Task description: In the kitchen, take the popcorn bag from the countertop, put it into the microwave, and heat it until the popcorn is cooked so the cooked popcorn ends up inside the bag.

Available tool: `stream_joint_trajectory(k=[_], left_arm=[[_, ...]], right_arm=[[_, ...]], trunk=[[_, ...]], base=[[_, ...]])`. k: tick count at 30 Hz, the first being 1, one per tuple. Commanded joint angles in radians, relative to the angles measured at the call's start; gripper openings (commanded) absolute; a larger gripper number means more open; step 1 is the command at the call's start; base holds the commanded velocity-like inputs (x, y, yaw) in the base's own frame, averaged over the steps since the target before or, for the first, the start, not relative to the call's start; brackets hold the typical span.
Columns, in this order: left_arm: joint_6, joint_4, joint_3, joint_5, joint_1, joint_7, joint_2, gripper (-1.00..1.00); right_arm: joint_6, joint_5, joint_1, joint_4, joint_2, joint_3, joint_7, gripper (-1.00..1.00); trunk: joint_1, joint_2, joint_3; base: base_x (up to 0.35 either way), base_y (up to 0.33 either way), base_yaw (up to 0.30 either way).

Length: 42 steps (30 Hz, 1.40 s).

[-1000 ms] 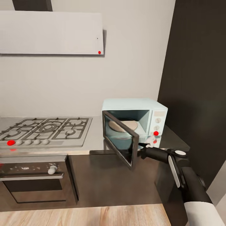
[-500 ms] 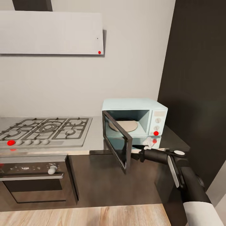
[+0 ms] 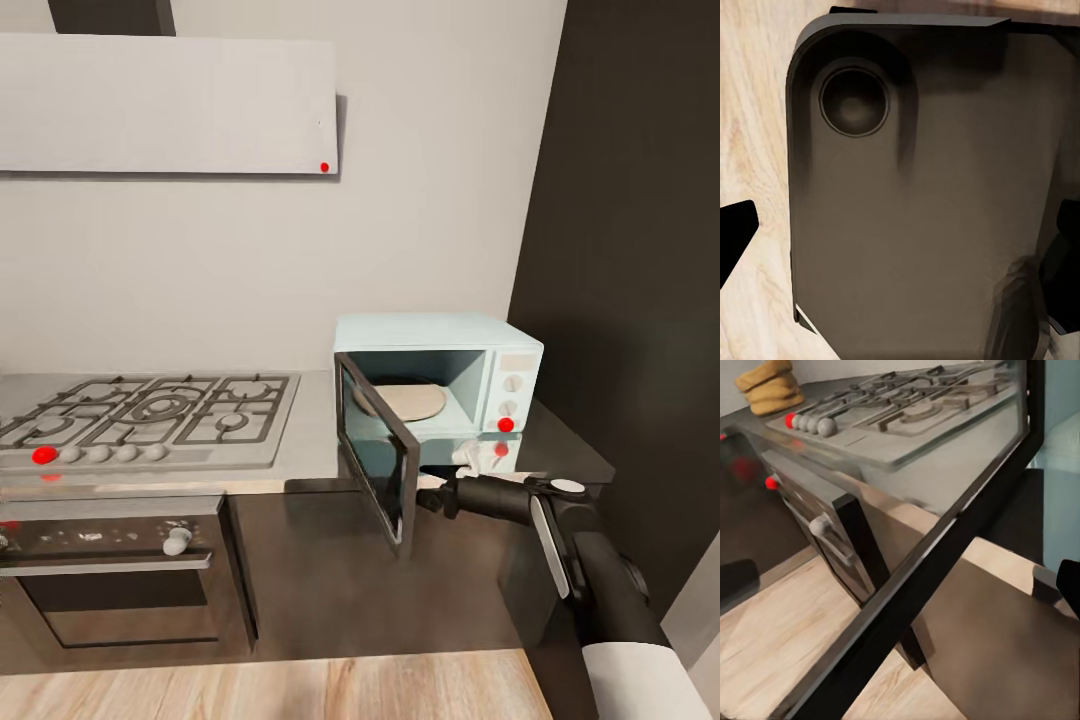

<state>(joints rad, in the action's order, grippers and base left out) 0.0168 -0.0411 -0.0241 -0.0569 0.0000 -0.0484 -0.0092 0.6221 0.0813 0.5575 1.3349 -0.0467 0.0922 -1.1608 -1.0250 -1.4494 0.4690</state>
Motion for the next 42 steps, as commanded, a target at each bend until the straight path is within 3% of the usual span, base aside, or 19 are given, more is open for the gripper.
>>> stream_joint_trajectory(k=[1, 42], left_arm=[[0.002, 0.0, -0.002, -0.006, 0.0, -0.004, 0.0, 1.0], [0.002, 0.0, -0.002, -0.006, 0.0, -0.004, 0.0, 1.0]], right_arm=[[0.007, 0.008, 0.001, 0.001, 0.001, 0.002, -0.008, 1.0], [0.004, 0.009, 0.001, 0.001, -0.001, 0.003, -0.005, 1.0]], trunk=[[0.0, -0.001, 0.001], [0.0, -0.001, 0.001]], base=[[0.0, 0.109, 0.0], [0.0, 0.108, 0.0]])
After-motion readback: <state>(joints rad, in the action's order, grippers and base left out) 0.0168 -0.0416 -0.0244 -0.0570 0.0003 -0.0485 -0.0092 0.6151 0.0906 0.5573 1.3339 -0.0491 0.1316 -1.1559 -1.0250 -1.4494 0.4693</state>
